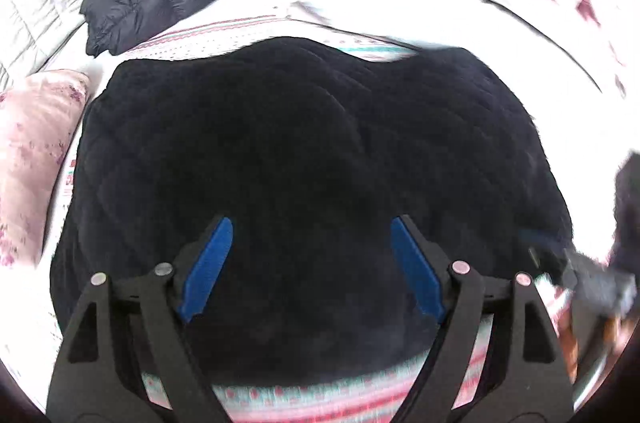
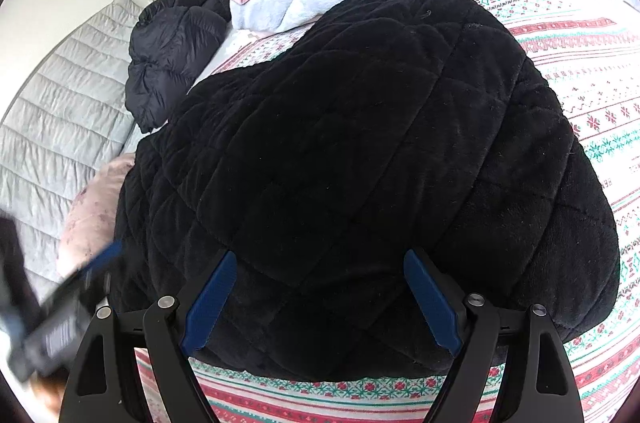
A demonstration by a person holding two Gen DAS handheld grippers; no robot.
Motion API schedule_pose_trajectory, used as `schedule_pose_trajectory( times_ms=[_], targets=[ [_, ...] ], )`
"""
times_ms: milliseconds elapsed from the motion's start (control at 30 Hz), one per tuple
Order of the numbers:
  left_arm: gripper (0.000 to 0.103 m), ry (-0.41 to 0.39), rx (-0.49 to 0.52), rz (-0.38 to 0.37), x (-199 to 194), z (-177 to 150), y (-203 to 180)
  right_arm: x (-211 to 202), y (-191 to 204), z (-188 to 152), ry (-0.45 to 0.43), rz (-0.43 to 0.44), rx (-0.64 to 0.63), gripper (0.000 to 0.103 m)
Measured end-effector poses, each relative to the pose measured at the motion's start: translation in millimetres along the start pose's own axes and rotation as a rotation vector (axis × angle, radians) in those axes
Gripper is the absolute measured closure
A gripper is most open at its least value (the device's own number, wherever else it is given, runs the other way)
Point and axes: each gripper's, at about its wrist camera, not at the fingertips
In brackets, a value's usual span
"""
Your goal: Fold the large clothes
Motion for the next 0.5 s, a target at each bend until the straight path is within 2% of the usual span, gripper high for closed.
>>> schedule_pose_trajectory(
  times_ms=[100,200,400,500],
  targets=[
    [0.020,0.047,0.017,0.034,32,4,-12,-1,-2,0,0.002,0.011,0.005,0.016],
    [0.014,0.024,0.043,0.064,48,-5,-15,-3,-7,1,0.006,0.025,0.010,0.016],
    [0.014,0.023,0.029,0.019,52,-10,-7,-16,-14,-7,-0.007,0.048,0.033,0.016],
    [0.014,0.010,0.035,0.012,51,-12,-5,-42,-39,-17,-0.059,0.069,0.111,0.016]
  ],
)
Point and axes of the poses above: each gripper's, at about its wrist camera, not at the fingertips, and x roughly the way its jaws point, y to its left, z to its top, and after that the axes turned 3 degrees about -x, right-handed
